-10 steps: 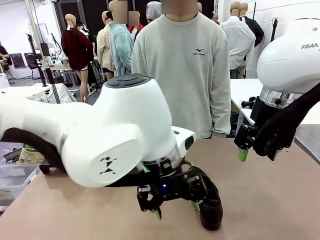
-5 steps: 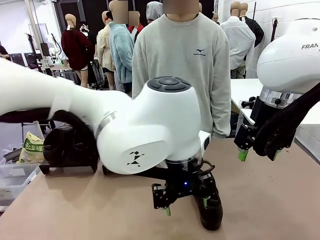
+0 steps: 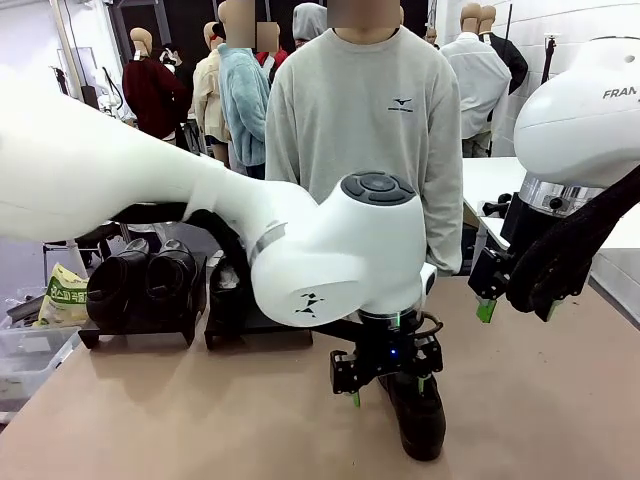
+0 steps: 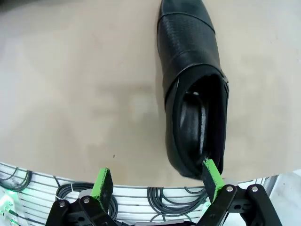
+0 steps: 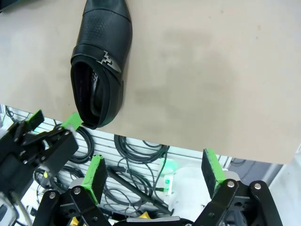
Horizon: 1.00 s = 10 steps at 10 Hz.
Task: Organize the shoes by placing them on the stand.
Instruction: Place the Shoe from the middle of the table onto the Shoes Stand.
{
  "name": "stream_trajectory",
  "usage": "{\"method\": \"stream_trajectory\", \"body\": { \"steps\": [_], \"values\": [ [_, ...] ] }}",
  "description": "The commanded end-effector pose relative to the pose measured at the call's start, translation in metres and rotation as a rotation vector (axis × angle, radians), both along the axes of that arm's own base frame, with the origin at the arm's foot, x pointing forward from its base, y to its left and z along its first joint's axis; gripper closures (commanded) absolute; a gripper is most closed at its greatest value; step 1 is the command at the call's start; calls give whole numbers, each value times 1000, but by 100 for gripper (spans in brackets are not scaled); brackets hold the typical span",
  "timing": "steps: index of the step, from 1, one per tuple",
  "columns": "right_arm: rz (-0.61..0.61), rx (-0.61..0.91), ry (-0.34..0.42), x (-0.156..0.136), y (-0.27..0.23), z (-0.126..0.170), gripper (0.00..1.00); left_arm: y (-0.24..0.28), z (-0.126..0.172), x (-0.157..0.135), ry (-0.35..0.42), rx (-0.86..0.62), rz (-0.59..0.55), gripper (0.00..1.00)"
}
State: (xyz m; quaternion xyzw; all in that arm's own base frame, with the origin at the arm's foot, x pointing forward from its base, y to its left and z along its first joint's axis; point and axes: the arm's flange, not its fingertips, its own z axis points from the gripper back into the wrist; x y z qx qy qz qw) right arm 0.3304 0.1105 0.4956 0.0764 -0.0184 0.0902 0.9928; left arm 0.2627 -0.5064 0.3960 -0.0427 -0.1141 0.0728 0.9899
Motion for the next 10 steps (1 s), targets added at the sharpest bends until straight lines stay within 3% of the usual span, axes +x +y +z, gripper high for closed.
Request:
{"method": "stream_trajectory", "body": {
  "steps": [1, 4, 7, 10],
  "values": [
    [4, 15, 3, 0, 0, 0, 0, -21, -10, 9, -11, -30, -5, 0],
    [4, 15, 3, 0, 0, 0, 0, -18, -21, 30, -27, -45, 13, 0],
    [4, 15, 3, 0, 0, 0, 0, -10, -37, 40, 30, -49, 24, 0],
    [4, 15, 3, 0, 0, 0, 0, -7, -54, 49, 48, -34, 17, 27]
  ]
}}
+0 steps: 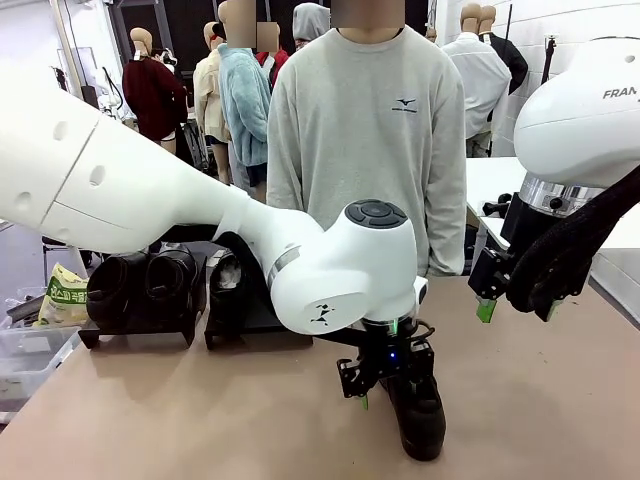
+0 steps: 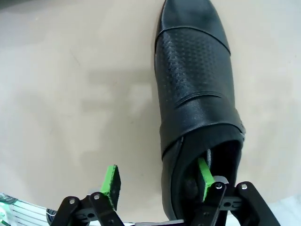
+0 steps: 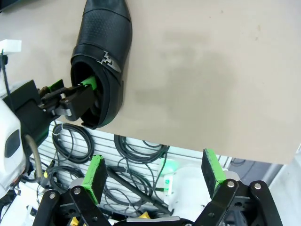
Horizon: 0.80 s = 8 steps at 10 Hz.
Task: Organize the shoes by placing them on the stand.
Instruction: Place the Shoe from the middle of the table onto the Shoes Stand.
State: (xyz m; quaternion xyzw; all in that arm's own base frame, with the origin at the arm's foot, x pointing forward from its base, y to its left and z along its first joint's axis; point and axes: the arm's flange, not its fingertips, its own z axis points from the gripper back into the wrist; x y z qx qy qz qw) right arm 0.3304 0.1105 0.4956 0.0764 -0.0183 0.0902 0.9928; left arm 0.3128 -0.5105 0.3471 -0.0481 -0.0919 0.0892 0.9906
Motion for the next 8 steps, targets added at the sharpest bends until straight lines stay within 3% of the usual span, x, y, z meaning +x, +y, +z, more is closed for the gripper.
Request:
{"method": "stream_trajectory", "body": {
  "steps": [1, 4, 8],
  "values": [
    [4, 15, 3, 0, 0, 0, 0, -3, -6, -1, 12, -17, -26, 44],
    [4, 15, 3, 0, 0, 0, 0, -5, -3, 0, 17, -24, -39, 100],
    [4, 15, 3, 0, 0, 0, 0, -7, 0, 1, 47, -17, -48, 100]
  ]
}}
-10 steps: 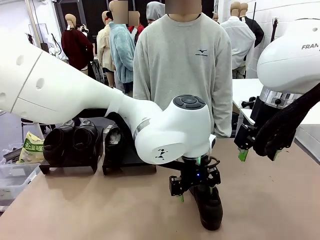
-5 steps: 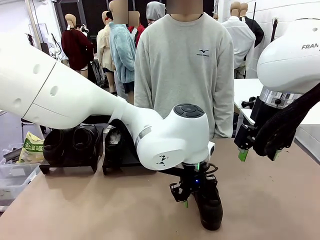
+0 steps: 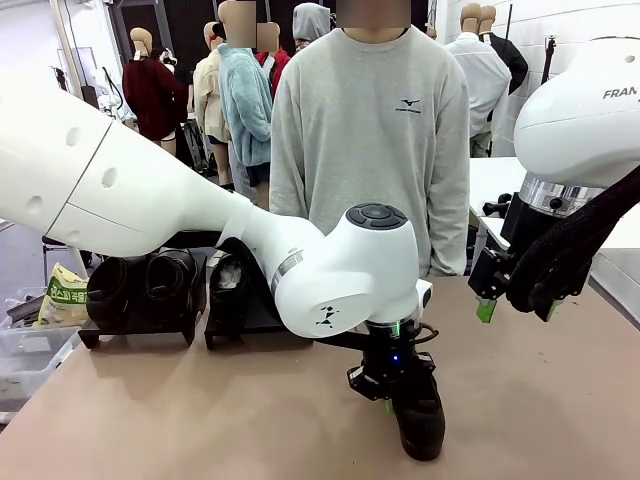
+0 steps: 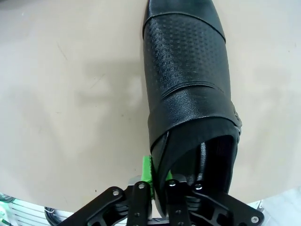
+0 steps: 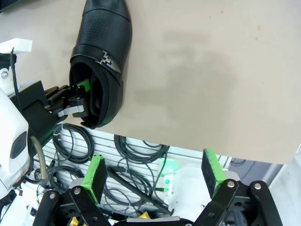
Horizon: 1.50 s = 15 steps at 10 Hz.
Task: Organize the shoes by placing them on the stand.
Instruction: Place the Shoe from the middle of the table onto the Shoes Stand.
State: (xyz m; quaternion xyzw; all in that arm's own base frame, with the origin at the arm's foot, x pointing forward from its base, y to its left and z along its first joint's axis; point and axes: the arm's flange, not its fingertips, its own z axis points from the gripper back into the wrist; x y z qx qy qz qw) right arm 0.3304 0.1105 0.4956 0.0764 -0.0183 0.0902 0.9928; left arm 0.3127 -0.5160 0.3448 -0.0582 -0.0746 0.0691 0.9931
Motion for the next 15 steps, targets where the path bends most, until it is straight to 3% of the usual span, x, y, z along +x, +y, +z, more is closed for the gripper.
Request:
{"method": "stream_trajectory", "body": {
  "steps": [1, 5, 8, 9, 10, 14, 15],
  "values": [
    [4, 15, 3, 0, 0, 0, 0, -2, 3, 2, 20, -1, -4, 100],
    [4, 15, 3, 0, 0, 0, 0, 1, 11, -4, 60, -4, -5, 100],
    [4, 15, 3, 0, 0, 0, 0, 37, 93, -31, -64, -56, -53, 100],
    [4, 15, 3, 0, 0, 0, 0, 58, 121, -32, -167, -39, -141, 100],
    [4, 15, 3, 0, 0, 0, 0, 80, 136, -21, -242, -18, -150, 100],
    [4, 15, 3, 0, 0, 0, 0, 144, 159, 15, -415, 78, -224, 100],
    [4, 15, 3, 0, 0, 0, 0, 151, 163, 13, -393, 57, -213, 100]
  ]
}}
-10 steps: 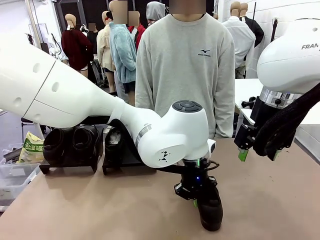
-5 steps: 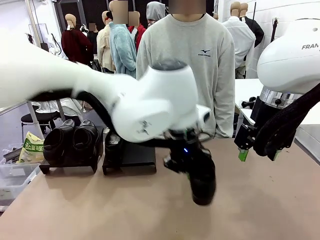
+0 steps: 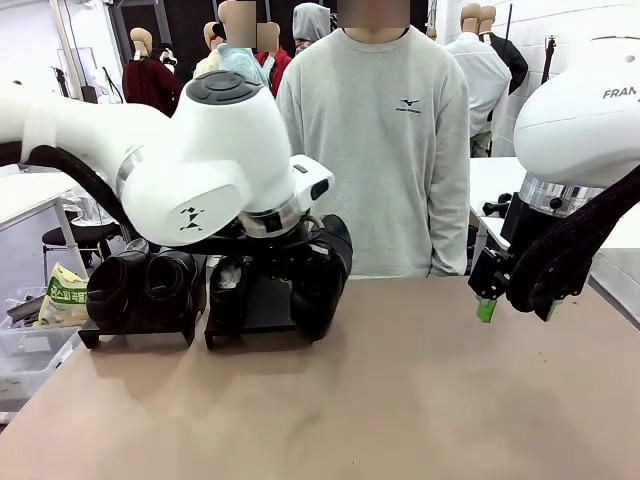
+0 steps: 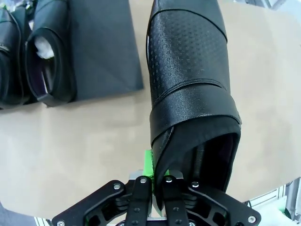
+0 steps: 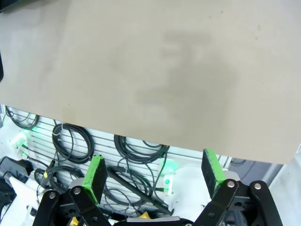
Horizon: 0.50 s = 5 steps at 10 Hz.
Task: Organize the shoes by placing them on the stand.
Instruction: Place the Shoe from the middle of the table onto the Shoes Stand.
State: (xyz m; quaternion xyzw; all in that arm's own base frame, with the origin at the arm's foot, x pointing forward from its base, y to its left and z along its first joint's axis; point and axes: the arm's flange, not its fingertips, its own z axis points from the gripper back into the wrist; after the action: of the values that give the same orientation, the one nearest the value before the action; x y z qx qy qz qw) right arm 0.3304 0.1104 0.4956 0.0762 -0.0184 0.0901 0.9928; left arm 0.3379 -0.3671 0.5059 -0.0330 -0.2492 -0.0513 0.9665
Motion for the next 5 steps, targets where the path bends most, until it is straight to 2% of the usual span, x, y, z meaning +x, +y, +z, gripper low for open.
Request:
{"method": "stream_trajectory", "body": {
  "steps": [1, 4, 5],
  "values": [
    [4, 15, 4, 0, 0, 0, 0, -11, 1, -6, 19, 0, -1, 100],
    [4, 15, 4, 0, 0, 0, 0, -3, -5, -3, 11, 2, 0, 100],
    [4, 15, 4, 0, 0, 0, 0, 4, -14, 2, -57, 93, 36, 100]
  ]
}}
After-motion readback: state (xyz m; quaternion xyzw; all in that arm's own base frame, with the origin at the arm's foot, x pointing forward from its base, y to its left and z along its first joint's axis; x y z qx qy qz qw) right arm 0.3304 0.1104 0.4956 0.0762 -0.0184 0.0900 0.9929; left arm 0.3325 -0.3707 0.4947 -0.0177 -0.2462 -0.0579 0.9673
